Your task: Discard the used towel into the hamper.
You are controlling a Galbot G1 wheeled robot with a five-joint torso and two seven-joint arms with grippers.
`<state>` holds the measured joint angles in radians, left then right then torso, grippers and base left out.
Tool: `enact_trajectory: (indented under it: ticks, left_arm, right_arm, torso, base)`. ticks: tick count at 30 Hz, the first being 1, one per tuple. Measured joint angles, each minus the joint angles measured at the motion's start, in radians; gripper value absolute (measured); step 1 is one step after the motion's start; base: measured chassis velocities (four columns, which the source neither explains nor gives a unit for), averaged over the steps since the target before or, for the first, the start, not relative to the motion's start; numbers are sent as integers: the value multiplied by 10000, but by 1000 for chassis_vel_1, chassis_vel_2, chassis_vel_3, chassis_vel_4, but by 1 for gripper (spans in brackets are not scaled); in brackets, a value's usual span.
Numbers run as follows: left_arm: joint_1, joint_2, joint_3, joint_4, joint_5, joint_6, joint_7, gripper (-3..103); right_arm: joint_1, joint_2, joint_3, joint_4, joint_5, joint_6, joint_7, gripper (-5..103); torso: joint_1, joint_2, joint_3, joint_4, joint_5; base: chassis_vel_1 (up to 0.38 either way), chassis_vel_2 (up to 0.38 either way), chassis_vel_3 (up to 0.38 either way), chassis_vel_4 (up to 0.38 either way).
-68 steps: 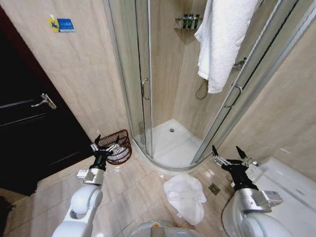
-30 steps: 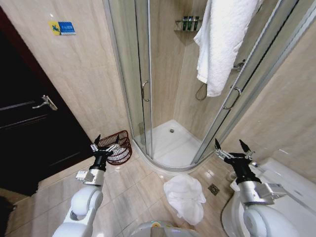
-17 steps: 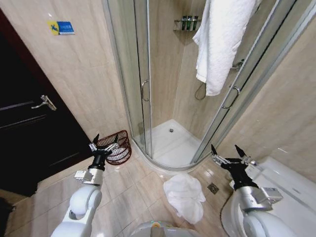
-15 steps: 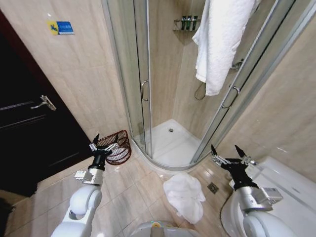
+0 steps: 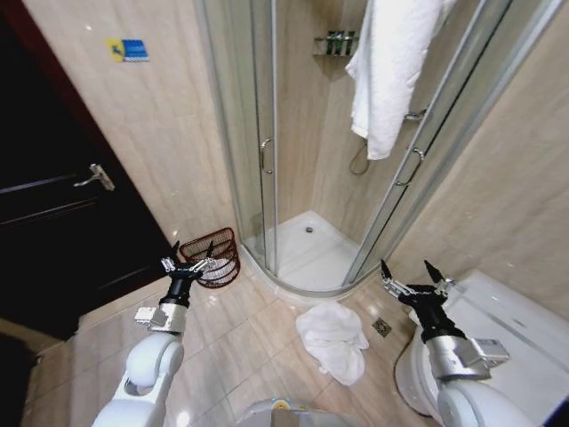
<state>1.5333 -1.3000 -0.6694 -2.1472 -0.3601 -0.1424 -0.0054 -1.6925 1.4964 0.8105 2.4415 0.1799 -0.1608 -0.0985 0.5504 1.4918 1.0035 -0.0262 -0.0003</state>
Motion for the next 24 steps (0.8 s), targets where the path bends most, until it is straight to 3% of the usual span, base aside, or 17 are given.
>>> enact_trajectory:
  ticks: [3,5,9,11,13,14,16,20,24]
  left_arm:
    - [18,2,2,0,5,-3,0,100]
    - [42,38,-17,-26,14,-1,1,100]
    - [30,53,-54,-38,39,35,1,100]
    - [-1,22,-63,-35,118,123,2,100]
    - [-78,-29,23,108,332,171,0,100]
    - [-78,-29,23,108,332,171,0,100]
    - [-361,-28,276,405,539,247,1,100]
    - [-594,-37,428,627,667,343,24,100]
    - [-577,63,336,722,658,401,62,100]
  right_arm:
    - [369,-150,-9,-268,87,178,-20,100]
    - [1388,-453,-11,-999,138,595,-173,100]
    - [2078,-711,-40,-1274,275,458,-161,100]
    - [2682,-1098,-128,-1272,619,-147,78,100]
    - [3383,-1759,-171,-1010,1352,-1223,632,100]
    - [3383,-1759,-171,-1010,1352,-1223,632,100]
    - [3874,-2526,-17,-1061,1865,-1558,871,100]
    - [4745,-3232,-67,-1891,2053,-1136,1008,100]
    - [5835,-3450,-407,-2859,2044,-468,1199,100]
  torso:
    - [1,-3,1,-3,2]
    - [7,-8,2,-1,4]
    - [11,-10,3,1,8]
    - [12,-11,4,2,6]
    - [8,-11,2,3,5]
    - [8,-11,2,3,5]
    - [3,-9,-1,0,2]
    - [1,-10,0,0,5]
    - [3,-10,0,-1,6]
  base:
    - [0,0,0,0]
    - [0,0,0,0]
    - [-24,6,45,-9]
    - [-26,-5,50,18]
    - [0,0,0,0]
    - [0,0,0,0]
    - [0,0,0,0]
    - [0,0,0,0]
    - [0,0,0,0]
